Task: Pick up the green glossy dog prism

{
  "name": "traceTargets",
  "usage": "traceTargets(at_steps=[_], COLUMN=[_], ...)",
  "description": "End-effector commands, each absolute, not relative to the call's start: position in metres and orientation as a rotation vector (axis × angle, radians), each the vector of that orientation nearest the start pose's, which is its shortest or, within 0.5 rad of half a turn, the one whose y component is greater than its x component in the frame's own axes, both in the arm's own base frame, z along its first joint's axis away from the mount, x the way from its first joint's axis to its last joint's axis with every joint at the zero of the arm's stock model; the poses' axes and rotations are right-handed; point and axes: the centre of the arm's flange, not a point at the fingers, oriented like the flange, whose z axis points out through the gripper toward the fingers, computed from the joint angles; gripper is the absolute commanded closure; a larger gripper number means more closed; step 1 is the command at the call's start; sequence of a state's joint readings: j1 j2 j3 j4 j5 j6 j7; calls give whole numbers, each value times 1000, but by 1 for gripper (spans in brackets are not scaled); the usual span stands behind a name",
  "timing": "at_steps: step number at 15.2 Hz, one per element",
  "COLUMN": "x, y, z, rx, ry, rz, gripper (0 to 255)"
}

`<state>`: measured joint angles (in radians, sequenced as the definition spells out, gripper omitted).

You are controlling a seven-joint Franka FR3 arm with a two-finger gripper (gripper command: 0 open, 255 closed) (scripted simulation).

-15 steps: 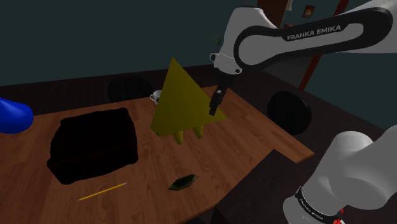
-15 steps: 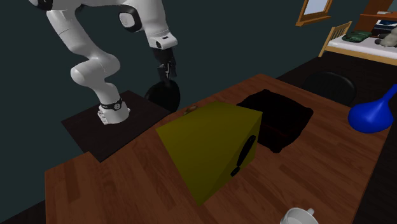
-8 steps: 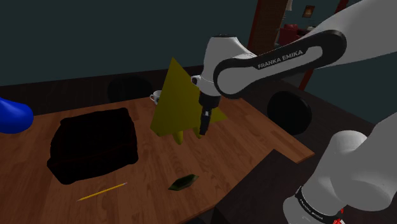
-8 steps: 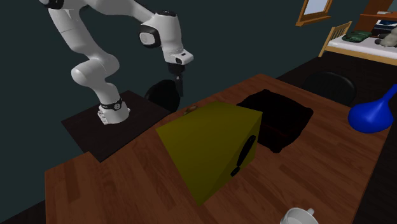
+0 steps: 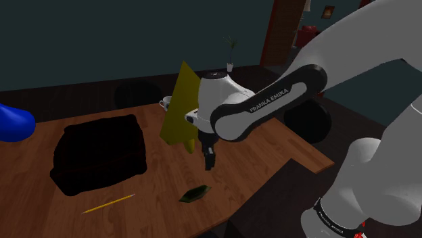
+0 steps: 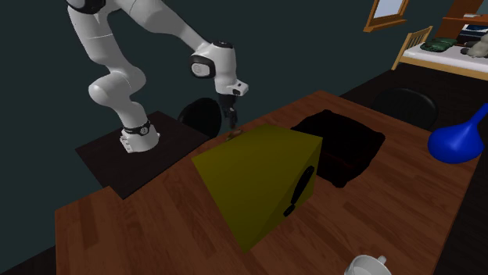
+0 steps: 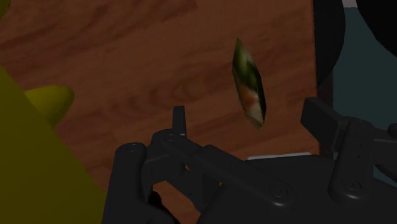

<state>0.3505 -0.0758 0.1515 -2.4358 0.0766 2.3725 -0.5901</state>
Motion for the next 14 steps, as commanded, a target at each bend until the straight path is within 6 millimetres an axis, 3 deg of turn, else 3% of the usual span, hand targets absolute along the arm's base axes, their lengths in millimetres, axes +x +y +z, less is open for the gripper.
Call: traceTargets(at_steps=[1, 7, 14], x=[416, 397, 397], y=[247, 284, 284], z=[310, 248, 211], rx=[-2636, -2469, -2469], ry=[-1639, -1904, -1904], rz=[2, 69, 69], gripper=[0, 0, 0])
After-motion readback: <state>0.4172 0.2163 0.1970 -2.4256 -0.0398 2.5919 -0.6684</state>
